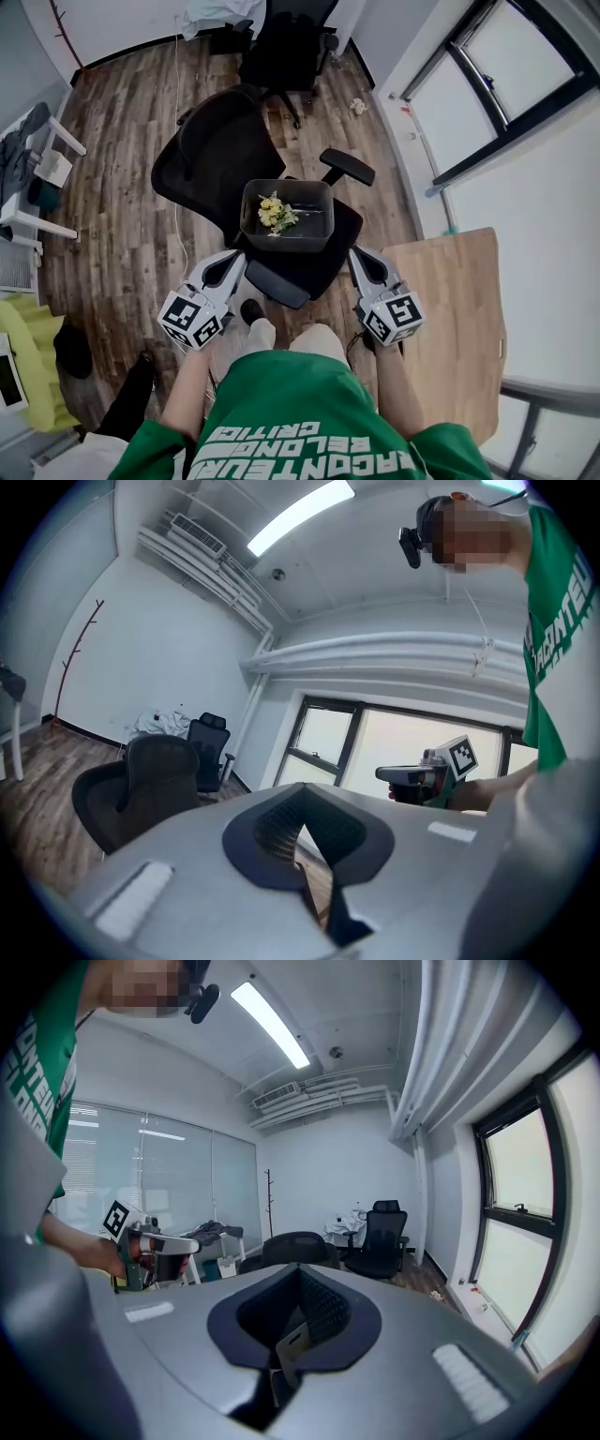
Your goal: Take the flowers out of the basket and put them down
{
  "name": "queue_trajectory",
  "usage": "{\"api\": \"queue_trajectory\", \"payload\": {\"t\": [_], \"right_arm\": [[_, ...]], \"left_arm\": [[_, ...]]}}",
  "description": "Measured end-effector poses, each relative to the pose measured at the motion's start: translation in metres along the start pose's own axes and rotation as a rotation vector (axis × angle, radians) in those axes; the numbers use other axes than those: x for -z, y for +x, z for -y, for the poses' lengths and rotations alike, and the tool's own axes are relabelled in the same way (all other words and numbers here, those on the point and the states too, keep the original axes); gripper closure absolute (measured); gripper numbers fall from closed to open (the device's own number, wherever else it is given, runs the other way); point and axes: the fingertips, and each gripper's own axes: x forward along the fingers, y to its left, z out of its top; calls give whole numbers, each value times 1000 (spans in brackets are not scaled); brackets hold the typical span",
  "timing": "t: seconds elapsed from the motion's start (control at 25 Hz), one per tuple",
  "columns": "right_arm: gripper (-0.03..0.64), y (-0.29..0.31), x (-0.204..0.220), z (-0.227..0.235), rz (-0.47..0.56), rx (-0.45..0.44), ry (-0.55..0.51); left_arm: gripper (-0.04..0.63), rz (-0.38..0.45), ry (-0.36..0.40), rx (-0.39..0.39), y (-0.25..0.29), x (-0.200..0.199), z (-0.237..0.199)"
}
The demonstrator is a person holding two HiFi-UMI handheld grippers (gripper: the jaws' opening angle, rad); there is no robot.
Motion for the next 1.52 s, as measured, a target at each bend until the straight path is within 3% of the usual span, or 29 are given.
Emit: {"api": "queue_trajectory", "payload": {"t": [0.4, 0.88, 1.52], "right_arm": [[611, 34, 8, 30, -20, -61, 13], [611, 80, 12, 110, -58, -204, 1], [611, 131, 40, 138, -163, -259, -32]], "left_arm": [[578, 27, -9, -39, 28, -4, -17], [578, 62, 2, -222, 72, -18, -28], [577, 2, -16, -250, 111, 2, -50]]}}
